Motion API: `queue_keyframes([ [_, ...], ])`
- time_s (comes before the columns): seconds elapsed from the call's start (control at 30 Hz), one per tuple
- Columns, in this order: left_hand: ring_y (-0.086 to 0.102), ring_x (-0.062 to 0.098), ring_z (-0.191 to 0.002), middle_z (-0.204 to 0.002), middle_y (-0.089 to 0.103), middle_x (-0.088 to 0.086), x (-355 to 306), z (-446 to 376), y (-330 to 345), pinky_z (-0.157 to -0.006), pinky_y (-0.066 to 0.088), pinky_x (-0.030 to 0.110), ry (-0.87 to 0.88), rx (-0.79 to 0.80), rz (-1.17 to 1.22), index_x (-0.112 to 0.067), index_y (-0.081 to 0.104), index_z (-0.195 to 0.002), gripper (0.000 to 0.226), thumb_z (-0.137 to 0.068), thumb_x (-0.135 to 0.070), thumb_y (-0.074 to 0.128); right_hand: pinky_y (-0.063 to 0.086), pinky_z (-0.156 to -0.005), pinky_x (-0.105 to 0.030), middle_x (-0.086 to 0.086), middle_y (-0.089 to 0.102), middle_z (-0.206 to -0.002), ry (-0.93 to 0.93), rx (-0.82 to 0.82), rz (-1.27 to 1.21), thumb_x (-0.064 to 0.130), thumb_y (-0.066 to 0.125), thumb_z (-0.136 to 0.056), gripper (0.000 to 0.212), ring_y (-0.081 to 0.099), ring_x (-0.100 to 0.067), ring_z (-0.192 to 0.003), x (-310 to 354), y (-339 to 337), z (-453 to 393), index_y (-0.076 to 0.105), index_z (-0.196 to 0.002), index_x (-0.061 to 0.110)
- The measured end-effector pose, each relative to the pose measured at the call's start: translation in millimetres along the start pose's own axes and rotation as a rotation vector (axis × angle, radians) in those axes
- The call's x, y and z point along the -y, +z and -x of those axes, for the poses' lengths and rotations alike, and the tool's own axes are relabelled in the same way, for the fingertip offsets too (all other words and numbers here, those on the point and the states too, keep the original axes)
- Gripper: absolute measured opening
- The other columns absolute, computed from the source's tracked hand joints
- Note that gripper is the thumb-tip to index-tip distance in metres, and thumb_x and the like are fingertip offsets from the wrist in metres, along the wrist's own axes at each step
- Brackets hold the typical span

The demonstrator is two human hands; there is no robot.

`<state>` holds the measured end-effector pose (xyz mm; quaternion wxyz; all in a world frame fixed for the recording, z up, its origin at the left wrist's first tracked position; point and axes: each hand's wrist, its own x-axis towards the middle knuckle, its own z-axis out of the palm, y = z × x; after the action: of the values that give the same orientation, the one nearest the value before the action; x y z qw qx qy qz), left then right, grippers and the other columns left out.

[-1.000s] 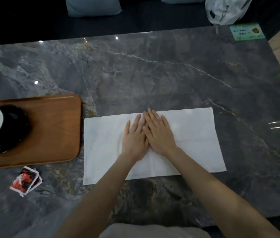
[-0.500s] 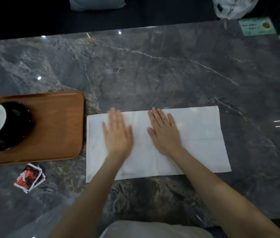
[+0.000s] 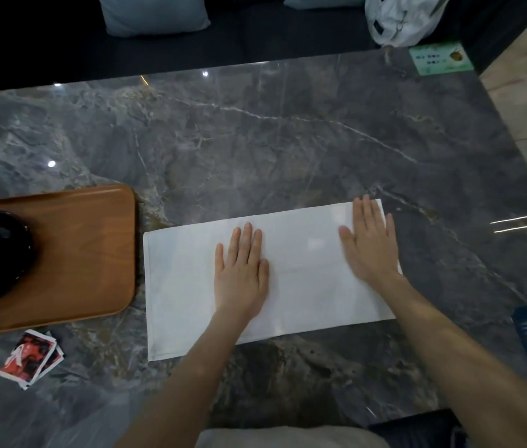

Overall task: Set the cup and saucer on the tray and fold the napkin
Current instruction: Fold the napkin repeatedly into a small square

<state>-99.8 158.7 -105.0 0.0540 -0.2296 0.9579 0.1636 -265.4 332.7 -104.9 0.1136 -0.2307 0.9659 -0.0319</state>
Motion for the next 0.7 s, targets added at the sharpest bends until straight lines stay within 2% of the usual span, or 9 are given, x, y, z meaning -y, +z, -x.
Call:
queue_keyframes([
  [0.17,-0.019,0.009,-0.137,-0.149,-0.018,-0.009,-0.9,-1.6,2.0,-0.113,-0.012,0.039,-0.003,0.000,-0.012,-0.022,-0.005,-0.146,0.063,-0.087,-0.042,-0.004,-0.008,-0.116,-0.042,-0.008,0.004,-0.159,0.055,-0.023,0.026,0.049,-0.011,-0.078,0.082,0.001,-0.020,-0.147,16.6,-7.2,6.8,0.004,-0.148,0.008],
  [0.27,-0.017,0.009,-0.138,-0.150,-0.016,-0.008,0.0,-2.1,4.8,-0.114,-0.009,0.040,-0.005,-0.010,-0.004,-0.021,-0.003,-0.146,0.061,-0.088,-0.041,0.000,-0.015,-0.112,-0.035,-0.002,-0.001,-0.158,-0.143,0.026,-0.147,0.050,-0.009,-0.081,0.074,-0.001,-0.017,-0.146,70.4,-1.1,38.8,-0.003,-0.146,0.015],
  [0.33,-0.016,0.012,-0.138,-0.150,-0.015,-0.006,2.0,-2.2,8.1,-0.113,-0.008,0.041,0.002,-0.023,-0.052,-0.020,-0.005,-0.145,0.058,-0.092,-0.040,0.006,-0.009,-0.113,-0.034,-0.002,0.008,-0.158,-0.282,0.089,-0.187,0.050,-0.007,-0.089,0.069,0.005,-0.016,-0.146,102.6,8.8,64.8,0.009,-0.147,0.016],
  [0.4,-0.017,0.013,-0.138,-0.150,-0.017,-0.005,2.6,-2.2,9.6,-0.113,-0.009,0.041,0.005,-0.024,-0.072,-0.021,-0.009,-0.144,0.057,-0.093,-0.040,0.007,0.003,-0.113,-0.038,-0.004,0.027,-0.154,-0.326,0.082,-0.108,0.043,0.000,-0.096,0.063,0.023,-0.019,-0.143,107.6,19.8,77.6,0.027,-0.145,0.015],
  [0.47,-0.014,0.010,-0.139,-0.150,-0.015,-0.008,1.7,-2.5,7.4,-0.115,-0.006,0.042,-0.005,-0.022,-0.012,-0.021,-0.003,-0.146,0.061,-0.089,-0.042,0.002,0.010,-0.111,-0.040,-0.004,0.035,-0.151,-0.254,0.038,-0.037,0.040,0.013,-0.097,0.055,0.032,-0.021,-0.139,88.0,26.1,76.4,0.030,-0.144,0.017],
  [0.53,-0.012,0.009,-0.140,-0.153,-0.011,-0.008,1.0,-2.1,5.7,-0.116,-0.006,0.042,-0.002,-0.011,0.011,-0.022,0.000,-0.147,0.064,-0.086,-0.043,0.000,0.005,-0.112,-0.040,-0.005,0.027,-0.154,-0.098,0.007,-0.037,0.045,0.019,-0.092,0.060,0.025,-0.022,-0.142,55.7,27.1,74.6,0.023,-0.146,0.018],
  [0.63,-0.008,0.014,-0.144,-0.158,-0.004,-0.004,1.0,-2.1,4.7,-0.116,-0.006,0.042,-0.001,-0.005,-0.004,-0.022,-0.001,-0.147,0.066,-0.085,-0.044,-0.003,-0.004,-0.116,-0.039,-0.004,0.007,-0.159,0.129,-0.022,-0.044,0.055,0.004,-0.086,0.073,0.005,-0.019,-0.146,9.9,20.0,76.1,0.007,-0.149,0.019],
  [0.7,-0.007,0.016,-0.145,-0.158,-0.004,-0.003,1.0,-1.8,4.2,-0.116,-0.006,0.042,-0.003,0.006,-0.015,-0.022,-0.002,-0.147,0.067,-0.084,-0.044,-0.005,-0.004,-0.117,-0.041,-0.002,0.001,-0.159,0.140,-0.002,-0.043,0.057,-0.002,-0.084,0.076,-0.001,-0.017,-0.146,-6.4,15.0,78.6,0.002,-0.149,0.018],
])
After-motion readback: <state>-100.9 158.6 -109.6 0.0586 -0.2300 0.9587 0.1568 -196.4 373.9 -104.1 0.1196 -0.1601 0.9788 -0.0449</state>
